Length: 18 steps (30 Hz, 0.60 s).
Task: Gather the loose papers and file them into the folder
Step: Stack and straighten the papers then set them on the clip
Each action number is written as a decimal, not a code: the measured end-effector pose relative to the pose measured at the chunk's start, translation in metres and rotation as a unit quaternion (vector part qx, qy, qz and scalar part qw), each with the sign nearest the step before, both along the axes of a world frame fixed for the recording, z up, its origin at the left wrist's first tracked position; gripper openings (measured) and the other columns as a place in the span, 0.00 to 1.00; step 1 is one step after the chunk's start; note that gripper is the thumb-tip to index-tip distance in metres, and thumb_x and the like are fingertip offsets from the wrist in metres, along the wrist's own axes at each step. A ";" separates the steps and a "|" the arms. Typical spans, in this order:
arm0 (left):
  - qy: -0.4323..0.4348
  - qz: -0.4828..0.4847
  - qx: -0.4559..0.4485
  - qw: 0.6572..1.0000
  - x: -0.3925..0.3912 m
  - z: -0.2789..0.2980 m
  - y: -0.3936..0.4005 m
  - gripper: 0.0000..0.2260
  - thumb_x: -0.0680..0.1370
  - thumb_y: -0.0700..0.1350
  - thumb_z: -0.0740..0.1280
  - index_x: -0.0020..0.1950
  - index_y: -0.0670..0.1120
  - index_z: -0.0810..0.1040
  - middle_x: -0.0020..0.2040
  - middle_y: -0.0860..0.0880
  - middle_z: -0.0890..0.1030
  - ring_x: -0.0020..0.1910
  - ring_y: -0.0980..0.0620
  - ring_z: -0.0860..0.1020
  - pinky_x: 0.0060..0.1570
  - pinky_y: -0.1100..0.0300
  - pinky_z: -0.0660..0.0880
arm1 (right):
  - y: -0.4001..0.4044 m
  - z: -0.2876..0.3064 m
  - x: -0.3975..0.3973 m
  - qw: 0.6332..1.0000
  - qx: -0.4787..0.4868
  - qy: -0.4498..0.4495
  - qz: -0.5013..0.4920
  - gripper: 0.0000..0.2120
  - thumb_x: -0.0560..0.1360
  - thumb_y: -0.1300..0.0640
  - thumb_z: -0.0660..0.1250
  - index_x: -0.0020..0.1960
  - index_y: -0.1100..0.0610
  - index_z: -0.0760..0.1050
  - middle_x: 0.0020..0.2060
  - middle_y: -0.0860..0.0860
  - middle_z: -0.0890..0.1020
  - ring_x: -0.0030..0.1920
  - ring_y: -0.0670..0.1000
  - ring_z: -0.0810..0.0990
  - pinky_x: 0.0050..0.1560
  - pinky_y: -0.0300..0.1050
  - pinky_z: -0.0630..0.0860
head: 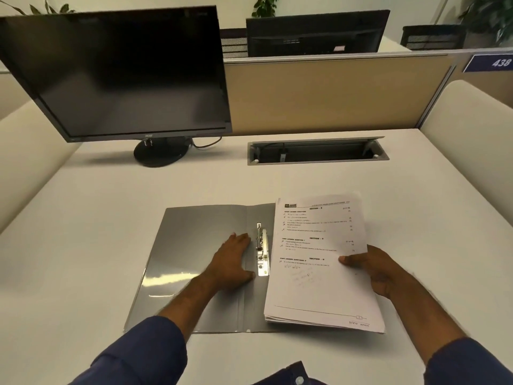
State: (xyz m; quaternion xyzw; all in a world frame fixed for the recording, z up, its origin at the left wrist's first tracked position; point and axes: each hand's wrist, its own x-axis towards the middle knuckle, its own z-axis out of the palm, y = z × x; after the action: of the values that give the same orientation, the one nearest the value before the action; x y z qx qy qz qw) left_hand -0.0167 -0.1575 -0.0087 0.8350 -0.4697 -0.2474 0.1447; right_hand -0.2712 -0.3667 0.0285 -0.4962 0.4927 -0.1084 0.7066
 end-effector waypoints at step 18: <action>-0.014 -0.027 0.015 0.999 0.005 -0.006 0.000 0.42 0.73 0.57 0.72 0.80 0.47 0.54 0.82 0.51 0.51 0.80 0.48 0.46 0.78 0.50 0.50 | -0.008 -0.001 0.027 0.997 -0.008 0.039 0.061 0.21 0.70 0.71 0.71 0.63 0.65 0.76 0.59 0.63 0.81 0.60 0.66 0.79 0.65 0.64 0.72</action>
State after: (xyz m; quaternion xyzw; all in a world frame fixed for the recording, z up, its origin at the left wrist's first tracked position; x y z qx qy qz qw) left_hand -0.0118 -0.1577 -0.0145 0.8272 -0.4905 -0.2470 0.1189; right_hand -0.2440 -0.3749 0.0277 -0.5353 0.4874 -0.0497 0.6881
